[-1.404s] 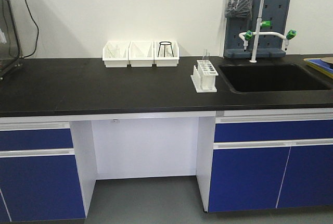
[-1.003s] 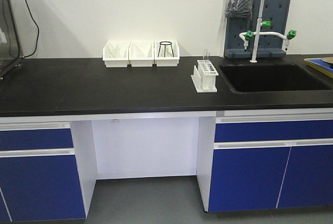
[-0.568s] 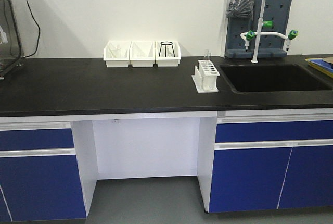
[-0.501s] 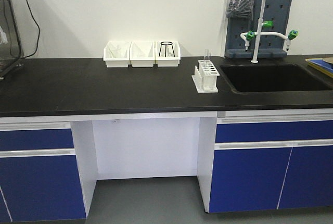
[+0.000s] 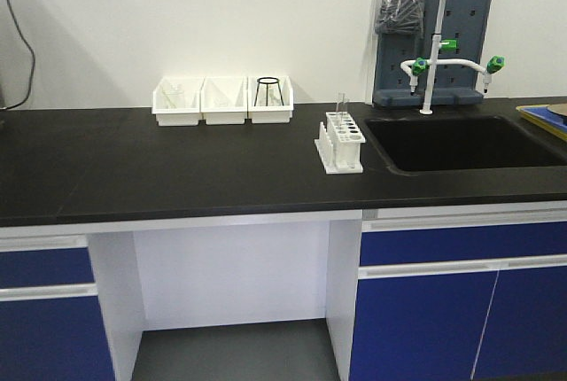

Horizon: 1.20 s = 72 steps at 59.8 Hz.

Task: Flip and reinsert test tube from rack
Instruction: 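Drive the base toward the white test tube rack beside the sink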

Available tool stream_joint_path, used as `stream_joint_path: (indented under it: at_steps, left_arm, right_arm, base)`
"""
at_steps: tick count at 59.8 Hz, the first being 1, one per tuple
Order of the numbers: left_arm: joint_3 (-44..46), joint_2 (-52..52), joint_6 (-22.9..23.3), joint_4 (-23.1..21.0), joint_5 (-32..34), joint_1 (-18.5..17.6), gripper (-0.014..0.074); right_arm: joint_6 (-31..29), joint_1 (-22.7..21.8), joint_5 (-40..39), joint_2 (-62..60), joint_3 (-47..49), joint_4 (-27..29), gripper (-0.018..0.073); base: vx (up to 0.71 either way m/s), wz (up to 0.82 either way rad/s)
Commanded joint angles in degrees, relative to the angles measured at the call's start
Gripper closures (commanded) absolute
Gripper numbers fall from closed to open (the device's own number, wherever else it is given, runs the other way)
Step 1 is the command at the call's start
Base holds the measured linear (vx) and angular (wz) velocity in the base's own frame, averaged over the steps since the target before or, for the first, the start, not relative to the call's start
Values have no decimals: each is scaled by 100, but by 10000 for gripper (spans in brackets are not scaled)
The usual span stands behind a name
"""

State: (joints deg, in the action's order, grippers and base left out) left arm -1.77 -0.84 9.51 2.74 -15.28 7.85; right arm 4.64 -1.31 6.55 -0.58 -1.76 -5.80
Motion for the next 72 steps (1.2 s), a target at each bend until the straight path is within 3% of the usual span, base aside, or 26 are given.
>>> stream_joint_path:
  at_steps: [1,72]
  left_arm:
    - [-11,-17,1,-21,456,13,603]
    - [-11,-17,1,-21,456,13,603]
  right_arm:
    - [-45,-15,-453,-59,-6,-24,571]
    - [-45,-15,-453,-59,-6,-24,571]
  base:
    - [38,-10]
    - [49,3]
